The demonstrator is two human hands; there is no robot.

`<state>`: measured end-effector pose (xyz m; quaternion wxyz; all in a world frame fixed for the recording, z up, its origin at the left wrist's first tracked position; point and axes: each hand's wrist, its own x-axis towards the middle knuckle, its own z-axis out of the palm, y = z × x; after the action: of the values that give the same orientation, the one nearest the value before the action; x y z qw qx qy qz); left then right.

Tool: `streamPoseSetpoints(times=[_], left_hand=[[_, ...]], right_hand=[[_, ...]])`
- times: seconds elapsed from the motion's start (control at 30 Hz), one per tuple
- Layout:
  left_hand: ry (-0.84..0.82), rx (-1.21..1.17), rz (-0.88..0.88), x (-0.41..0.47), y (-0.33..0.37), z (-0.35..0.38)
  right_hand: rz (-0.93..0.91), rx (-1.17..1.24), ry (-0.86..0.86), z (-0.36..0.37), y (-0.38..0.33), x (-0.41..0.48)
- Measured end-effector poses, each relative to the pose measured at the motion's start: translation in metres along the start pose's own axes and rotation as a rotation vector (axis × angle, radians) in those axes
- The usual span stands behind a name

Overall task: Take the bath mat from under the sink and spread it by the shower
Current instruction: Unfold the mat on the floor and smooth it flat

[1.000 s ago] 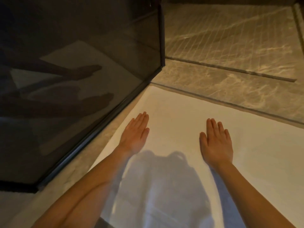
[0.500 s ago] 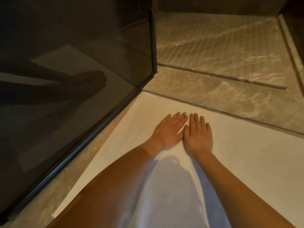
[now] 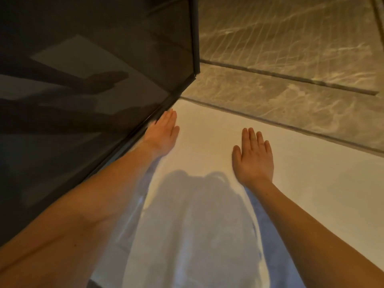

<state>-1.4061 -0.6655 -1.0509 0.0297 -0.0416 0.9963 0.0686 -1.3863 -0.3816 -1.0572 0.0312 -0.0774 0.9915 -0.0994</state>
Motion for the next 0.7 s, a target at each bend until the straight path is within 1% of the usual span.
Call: streamPoseSetpoints(times=[0.07,0.17,0.2,0.27,0.37,0.43,0.5,0.57,0.63,0.7], left_hand=[[0.023,0.004,0.061,-0.026,0.03,-0.007],[0.056,-0.106,0.282,-0.112,0.098,0.012],[0.025,-0.108,0.337,-0.14,0.117,0.019],[-0.033,-0.069,0.374,-0.169,0.139,0.032],[0.028,-0.076,0.328,-0.168,0.143,0.034],[0.017,-0.087,0.338,-0.168,0.13,0.032],[0.041,-0.086,0.293,-0.173,0.103,0.032],[0.081,-0.088,0.22,-0.176,0.062,0.028],[0.082,-0.076,0.11,-0.182,0.02,0.02],[0.07,-0.058,0.015,-0.186,0.0,0.015]], right_hand=[[-0.006,-0.022,-0.008,0.001,-0.001,-0.002],[0.01,-0.018,-0.044,-0.006,-0.001,0.0],[0.012,0.0,-0.063,-0.01,-0.003,0.0],[0.008,0.074,-0.058,-0.019,-0.012,-0.011],[-0.019,0.182,0.059,-0.015,-0.026,-0.062],[-0.019,0.128,0.005,-0.007,-0.023,-0.103],[-0.011,0.045,-0.046,0.003,-0.01,-0.124],[-0.015,0.032,-0.048,0.006,-0.003,-0.124],[-0.021,0.036,-0.022,0.008,-0.004,-0.123],[-0.033,0.043,-0.003,0.01,-0.005,-0.123]])
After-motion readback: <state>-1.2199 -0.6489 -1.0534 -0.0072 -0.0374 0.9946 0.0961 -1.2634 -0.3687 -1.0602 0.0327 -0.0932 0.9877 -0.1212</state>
